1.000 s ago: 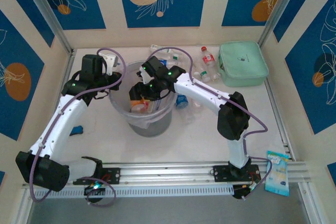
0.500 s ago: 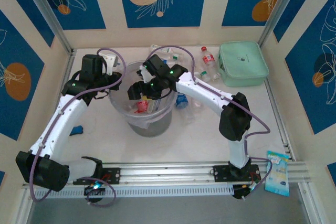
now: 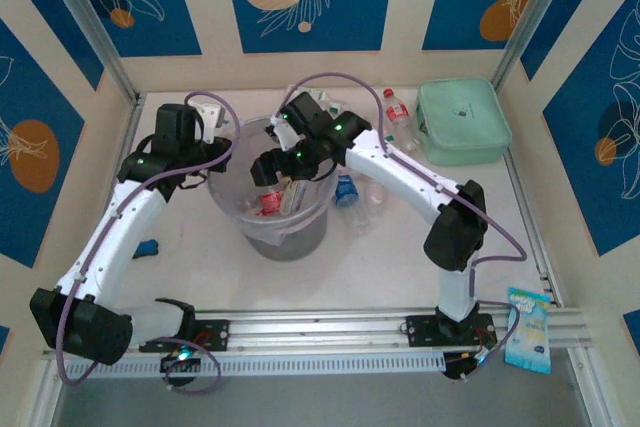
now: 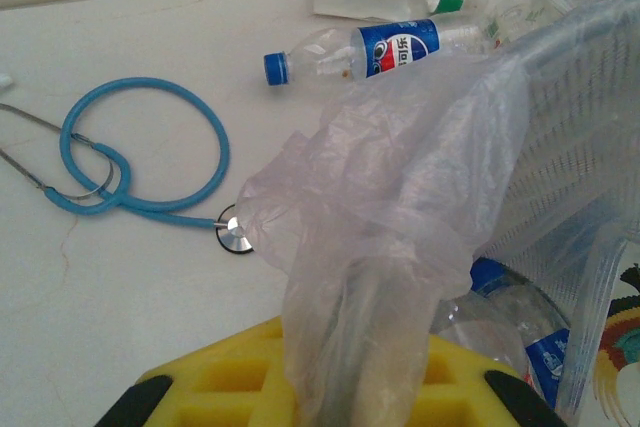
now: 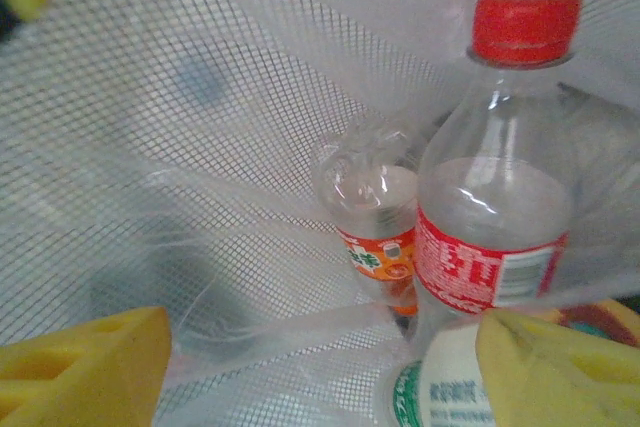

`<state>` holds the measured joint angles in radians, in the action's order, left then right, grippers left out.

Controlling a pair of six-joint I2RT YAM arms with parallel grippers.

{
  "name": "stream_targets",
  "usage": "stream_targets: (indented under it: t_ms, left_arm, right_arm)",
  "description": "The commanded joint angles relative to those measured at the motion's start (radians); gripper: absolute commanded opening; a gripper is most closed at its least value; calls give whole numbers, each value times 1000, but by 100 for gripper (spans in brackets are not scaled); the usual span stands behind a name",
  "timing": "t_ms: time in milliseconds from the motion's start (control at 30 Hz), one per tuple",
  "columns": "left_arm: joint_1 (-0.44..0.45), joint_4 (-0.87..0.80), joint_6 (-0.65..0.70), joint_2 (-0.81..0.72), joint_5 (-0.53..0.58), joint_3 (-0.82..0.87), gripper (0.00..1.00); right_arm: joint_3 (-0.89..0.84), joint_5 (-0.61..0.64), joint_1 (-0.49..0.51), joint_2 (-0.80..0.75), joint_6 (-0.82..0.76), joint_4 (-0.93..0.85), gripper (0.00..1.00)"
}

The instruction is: Put the plastic bottles in the bin

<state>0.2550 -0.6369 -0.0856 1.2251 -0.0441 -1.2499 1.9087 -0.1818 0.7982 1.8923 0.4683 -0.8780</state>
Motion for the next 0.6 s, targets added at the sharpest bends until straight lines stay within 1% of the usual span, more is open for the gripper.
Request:
stream_targets:
  t_ms: [0,233,567]
  left_arm:
    - [-15,-20,46,16,34,12,0]
    - [-17,-18,46,9,50,13,0]
    - [-18,-18,44,14,49,13,0]
  right_arm:
    - [65,19,-36,-80,-61,-83,82]
    - [83,80,-81,-182,-115,-140,84]
    - [28,63,-198,-311,-149,-102,85]
